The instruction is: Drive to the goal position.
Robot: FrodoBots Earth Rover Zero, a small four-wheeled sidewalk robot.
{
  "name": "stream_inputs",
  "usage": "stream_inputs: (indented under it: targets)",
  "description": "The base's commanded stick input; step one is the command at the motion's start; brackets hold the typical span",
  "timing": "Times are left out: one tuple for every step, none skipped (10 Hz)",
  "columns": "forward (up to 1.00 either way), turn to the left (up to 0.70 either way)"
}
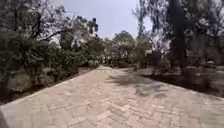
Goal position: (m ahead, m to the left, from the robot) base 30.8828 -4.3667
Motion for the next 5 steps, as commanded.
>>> stream_inputs:
  targets:
    - [0.70,0.00]
    - [0.70,0.00]
    - [0.70,0.00]
    - [0.70,0.00]
    - [0.70,0.00]
